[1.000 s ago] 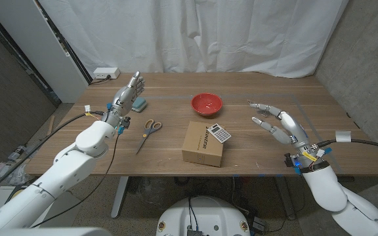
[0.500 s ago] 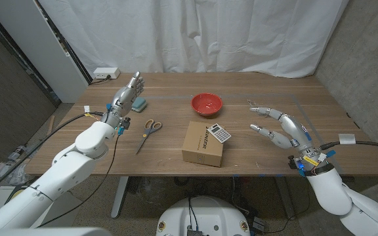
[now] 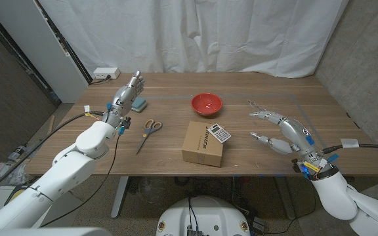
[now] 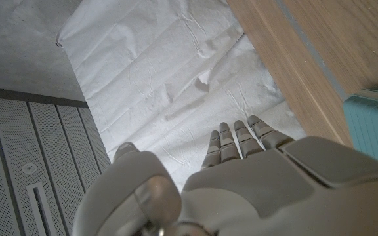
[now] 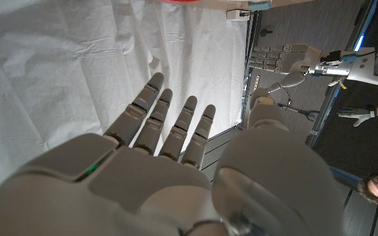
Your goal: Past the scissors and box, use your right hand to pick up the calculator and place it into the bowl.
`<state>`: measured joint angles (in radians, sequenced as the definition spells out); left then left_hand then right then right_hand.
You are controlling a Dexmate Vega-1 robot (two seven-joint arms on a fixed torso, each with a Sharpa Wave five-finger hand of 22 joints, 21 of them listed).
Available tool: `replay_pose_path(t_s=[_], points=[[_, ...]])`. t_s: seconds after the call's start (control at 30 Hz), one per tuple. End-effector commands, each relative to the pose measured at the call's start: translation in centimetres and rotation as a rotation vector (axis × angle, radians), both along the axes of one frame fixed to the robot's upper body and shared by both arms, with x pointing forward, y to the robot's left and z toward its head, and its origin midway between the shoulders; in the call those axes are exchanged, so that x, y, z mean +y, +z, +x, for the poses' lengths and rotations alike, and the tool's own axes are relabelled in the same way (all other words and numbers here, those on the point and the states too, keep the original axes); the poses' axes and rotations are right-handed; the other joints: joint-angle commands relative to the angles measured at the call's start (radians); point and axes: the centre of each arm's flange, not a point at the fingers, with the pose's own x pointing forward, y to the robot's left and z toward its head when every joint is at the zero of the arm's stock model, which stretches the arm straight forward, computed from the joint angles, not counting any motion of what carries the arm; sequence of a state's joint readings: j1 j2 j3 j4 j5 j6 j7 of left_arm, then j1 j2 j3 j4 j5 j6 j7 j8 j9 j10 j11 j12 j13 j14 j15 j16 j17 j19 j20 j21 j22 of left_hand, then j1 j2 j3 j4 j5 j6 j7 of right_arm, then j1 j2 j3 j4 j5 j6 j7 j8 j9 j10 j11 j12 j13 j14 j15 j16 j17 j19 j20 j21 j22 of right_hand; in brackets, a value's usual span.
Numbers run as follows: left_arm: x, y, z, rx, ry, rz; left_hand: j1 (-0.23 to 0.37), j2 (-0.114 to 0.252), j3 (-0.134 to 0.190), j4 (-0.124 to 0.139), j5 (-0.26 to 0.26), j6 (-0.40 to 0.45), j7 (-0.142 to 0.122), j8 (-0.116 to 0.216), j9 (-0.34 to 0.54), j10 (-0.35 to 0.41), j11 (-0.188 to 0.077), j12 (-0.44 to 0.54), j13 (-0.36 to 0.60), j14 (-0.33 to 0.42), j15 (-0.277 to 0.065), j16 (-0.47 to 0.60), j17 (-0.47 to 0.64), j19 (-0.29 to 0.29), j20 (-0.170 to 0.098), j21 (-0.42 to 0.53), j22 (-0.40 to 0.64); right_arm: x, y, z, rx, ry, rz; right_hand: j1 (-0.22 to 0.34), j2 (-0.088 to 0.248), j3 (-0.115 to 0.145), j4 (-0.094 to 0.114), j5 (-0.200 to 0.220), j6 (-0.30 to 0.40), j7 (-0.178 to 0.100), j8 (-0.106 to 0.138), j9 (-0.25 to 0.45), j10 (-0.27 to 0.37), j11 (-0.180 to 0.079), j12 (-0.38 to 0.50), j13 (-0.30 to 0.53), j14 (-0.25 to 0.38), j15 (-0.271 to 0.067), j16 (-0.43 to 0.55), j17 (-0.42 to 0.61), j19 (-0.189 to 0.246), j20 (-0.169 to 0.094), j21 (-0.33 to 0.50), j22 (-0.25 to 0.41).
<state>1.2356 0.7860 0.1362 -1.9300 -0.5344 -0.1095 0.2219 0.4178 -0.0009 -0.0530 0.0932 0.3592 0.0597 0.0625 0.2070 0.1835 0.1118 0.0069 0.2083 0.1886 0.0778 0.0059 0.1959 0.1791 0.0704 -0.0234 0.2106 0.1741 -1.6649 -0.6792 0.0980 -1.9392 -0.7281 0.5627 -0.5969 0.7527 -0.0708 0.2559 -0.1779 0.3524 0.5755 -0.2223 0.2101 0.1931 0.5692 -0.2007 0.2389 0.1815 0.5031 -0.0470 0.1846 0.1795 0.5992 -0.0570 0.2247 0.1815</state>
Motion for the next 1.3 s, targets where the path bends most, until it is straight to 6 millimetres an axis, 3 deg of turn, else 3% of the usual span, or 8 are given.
replay_pose_path(t_s=[0.03, 0.3, 0.43, 0.47, 0.7, 1.0, 1.1, 1.3], points=[[-0.8, 0.6, 0.1, -0.012, -0.005, -0.002, 0.014, 0.0, -0.006, 0.0, -0.003, 0.001, -0.001, -0.003, 0.005, 0.004, 0.001, 0.001, 0.001, 0.0, -0.001, -0.004, 0.004, -0.001, 0.001, -0.002, 0.005, -0.3, -0.8, 0.0, -0.043, -0.061, -0.068, 0.028, -0.003, 0.009, 0.001, 0.012, -0.008, 0.001, -0.006, 0.005, 0.002, -0.004, -0.007, 0.001, -0.002, -0.169, -0.003, 0.001, 0.009, -0.146, -0.005, 0.004], [-1.1, 1.1, 0.0, -0.012, -0.006, 0.017, 0.014, 0.001, -0.008, 0.0, -0.003, 0.0, -0.002, -0.004, 0.005, 0.004, 0.001, 0.0, 0.001, -0.001, -0.002, -0.004, 0.005, -0.002, 0.003, -0.003, 0.005, -0.1, -1.5, 0.4, -0.075, -0.092, -0.129, 0.109, -0.014, -0.009, 0.04, 0.053, -0.006, 0.001, -0.004, 0.01, 0.008, -0.005, -0.028, 0.002, -0.004, -0.17, 0.0, 0.006, 0.011, -0.155, -0.014, 0.009], [-0.9, 1.2, 0.0, -0.018, -0.003, 0.014, 0.014, 0.001, -0.008, 0.001, -0.003, 0.0, -0.002, -0.004, 0.005, 0.003, -0.001, 0.0, 0.001, -0.001, -0.001, -0.005, 0.005, -0.003, 0.004, -0.004, 0.005, 0.0, -1.6, 0.4, -0.085, -0.104, -0.144, 0.151, 0.002, -0.081, 0.063, 0.082, -0.005, 0.001, -0.004, 0.01, 0.01, -0.005, -0.033, 0.003, -0.006, -0.17, 0.0, 0.007, 0.009, -0.155, -0.015, 0.01], [-0.9, 1.3, -0.1, -0.021, -0.001, 0.017, 0.014, 0.002, -0.009, 0.001, -0.003, 0.0, -0.001, -0.004, 0.005, 0.003, -0.001, 0.0, 0.001, -0.002, 0.001, -0.005, 0.005, -0.003, 0.004, -0.004, 0.005, 0.1, -1.7, 0.4, -0.092, -0.108, -0.154, 0.173, 0.017, -0.126, 0.069, 0.09, -0.005, 0.001, -0.004, 0.01, 0.009, -0.005, -0.033, 0.003, -0.007, -0.17, 0.0, 0.007, 0.008, -0.155, -0.015, 0.01], [-0.9, 1.4, -0.2, -0.022, 0.001, 0.015, 0.013, 0.003, -0.01, 0.001, -0.003, 0.001, 0.0, -0.004, 0.005, 0.002, 0.001, -0.001, 0.001, -0.002, 0.001, -0.005, 0.005, -0.004, 0.005, -0.005, 0.005, 0.1, -2.0, 0.1, -0.118, -0.134, -0.168, 0.232, 0.061, -0.232, 0.076, 0.098, -0.008, 0.001, -0.003, 0.011, -0.004, -0.006, -0.034, 0.003, -0.023, -0.169, -0.001, 0.007, -0.004, -0.155, -0.014, 0.011], [-1.1, 1.6, -0.6, -0.031, 0.005, 0.018, 0.012, 0.004, -0.012, 0.002, -0.003, 0.001, 0.0, -0.005, 0.005, 0.003, 0.001, -0.002, 0.002, -0.002, 0.001, -0.005, 0.005, -0.004, 0.005, -0.006, 0.005, 0.4, -2.8, 0.4, -0.148, -0.157, -0.19, 0.349, 0.141, -0.432, 0.09, 0.108, 0.0, 0.0, -0.001, 0.013, -0.013, -0.006, -0.034, 0.003, -0.031, -0.169, 0.0, 0.007, -0.017, -0.154, -0.012, 0.012], [-1.3, 1.6, -0.8, -0.03, 0.003, 0.023, 0.012, 0.004, -0.014, 0.003, -0.003, 0.001, 0.0, -0.005, 0.005, 0.003, 0.002, -0.002, 0.002, -0.002, 0.001, -0.005, 0.005, -0.004, 0.004, -0.006, 0.005, 0.4, -3.0, 0.5, -0.149, -0.161, -0.204, 0.377, 0.157, -0.477, 0.094, 0.119, 0.001, 0.0, 0.0, 0.014, -0.019, -0.007, -0.034, 0.003, -0.039, -0.169, 0.0, 0.007, -0.024, -0.154, -0.012, 0.012], [-1.3, 1.3, -0.9, -0.03, 0.005, 0.011, 0.011, 0.004, -0.015, 0.003, -0.003, 0.001, -0.001, -0.005, 0.005, 0.003, 0.001, -0.002, 0.002, -0.002, 0.002, -0.005, 0.005, -0.004, 0.005, -0.007, 0.005, 0.3, -3.2, 0.9, -0.156, -0.169, -0.236, 0.396, 0.169, -0.506, 0.1, 0.121, 0.0, 0.0, 0.0, 0.014, -0.025, -0.007, -0.034, 0.003, -0.045, -0.169, -0.001, 0.007, -0.031, -0.155, -0.012, 0.013]])
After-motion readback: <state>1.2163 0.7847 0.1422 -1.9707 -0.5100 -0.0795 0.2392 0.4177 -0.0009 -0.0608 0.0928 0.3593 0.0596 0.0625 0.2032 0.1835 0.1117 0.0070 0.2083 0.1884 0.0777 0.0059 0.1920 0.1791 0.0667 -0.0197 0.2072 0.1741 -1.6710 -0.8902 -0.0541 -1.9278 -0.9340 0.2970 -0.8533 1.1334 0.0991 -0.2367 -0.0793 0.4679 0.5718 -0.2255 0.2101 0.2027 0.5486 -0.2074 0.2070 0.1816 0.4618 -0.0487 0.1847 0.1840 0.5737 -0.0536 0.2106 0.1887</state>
